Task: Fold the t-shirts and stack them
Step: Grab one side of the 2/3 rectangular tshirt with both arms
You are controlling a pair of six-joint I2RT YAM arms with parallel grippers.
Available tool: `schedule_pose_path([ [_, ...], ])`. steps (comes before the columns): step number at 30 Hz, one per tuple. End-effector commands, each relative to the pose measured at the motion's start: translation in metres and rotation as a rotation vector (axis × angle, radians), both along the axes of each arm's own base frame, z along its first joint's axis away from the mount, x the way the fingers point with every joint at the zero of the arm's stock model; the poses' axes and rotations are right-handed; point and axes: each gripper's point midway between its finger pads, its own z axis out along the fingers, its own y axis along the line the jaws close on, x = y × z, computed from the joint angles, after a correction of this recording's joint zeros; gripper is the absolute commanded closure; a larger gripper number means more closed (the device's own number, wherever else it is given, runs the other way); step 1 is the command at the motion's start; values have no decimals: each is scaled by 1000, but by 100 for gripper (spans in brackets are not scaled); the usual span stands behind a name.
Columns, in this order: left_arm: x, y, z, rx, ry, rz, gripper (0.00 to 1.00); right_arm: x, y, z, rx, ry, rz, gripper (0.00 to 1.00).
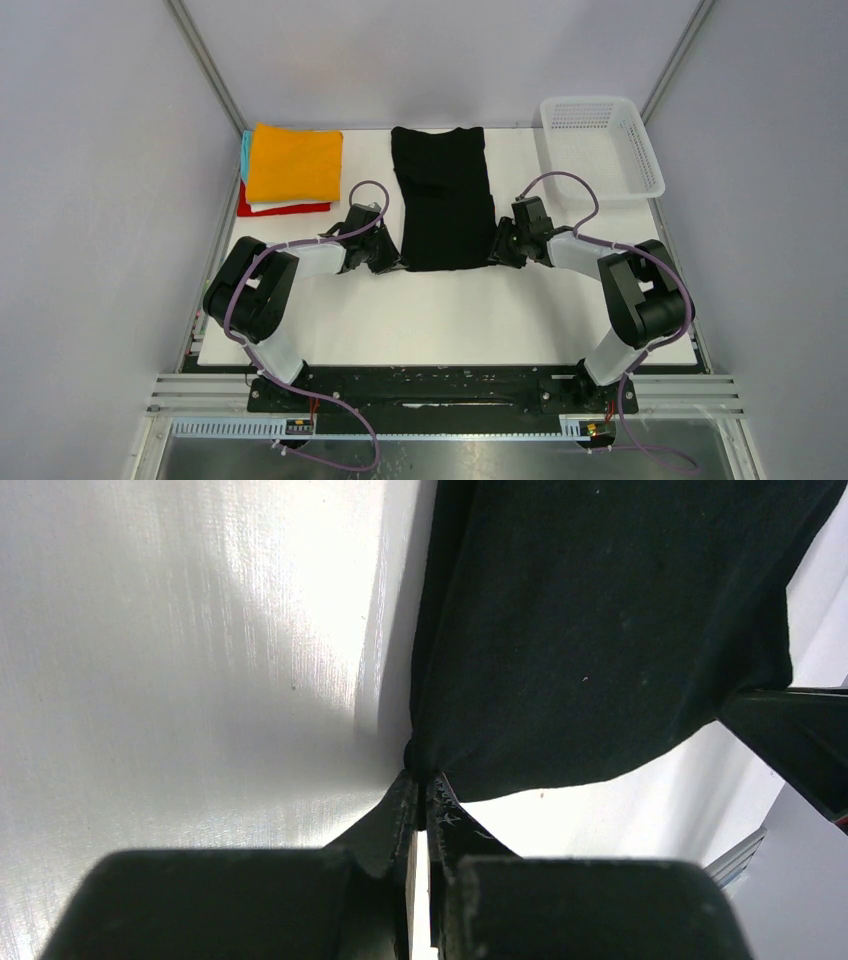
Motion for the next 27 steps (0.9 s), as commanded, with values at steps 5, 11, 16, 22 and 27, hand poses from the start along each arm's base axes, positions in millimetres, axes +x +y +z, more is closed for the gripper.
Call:
schedule_pose_path([
  [5, -32, 29, -30, 127, 87, 24, 100, -35, 6, -26, 23, 122, 74, 96],
  [11, -79, 42, -26, 117, 85, 8, 100, -87, 10, -13, 24, 165, 203, 100],
  [16, -136, 36, -12, 38, 78, -69, 100, -160, 9, -3, 36, 269, 339, 100],
  [22, -186, 24, 26, -62, -15, -173, 100, -216, 15, 25, 130, 300, 443, 100],
  [27, -204, 20, 56, -190, -96, -192, 100, -241, 21, 40, 243, 254, 487, 100],
])
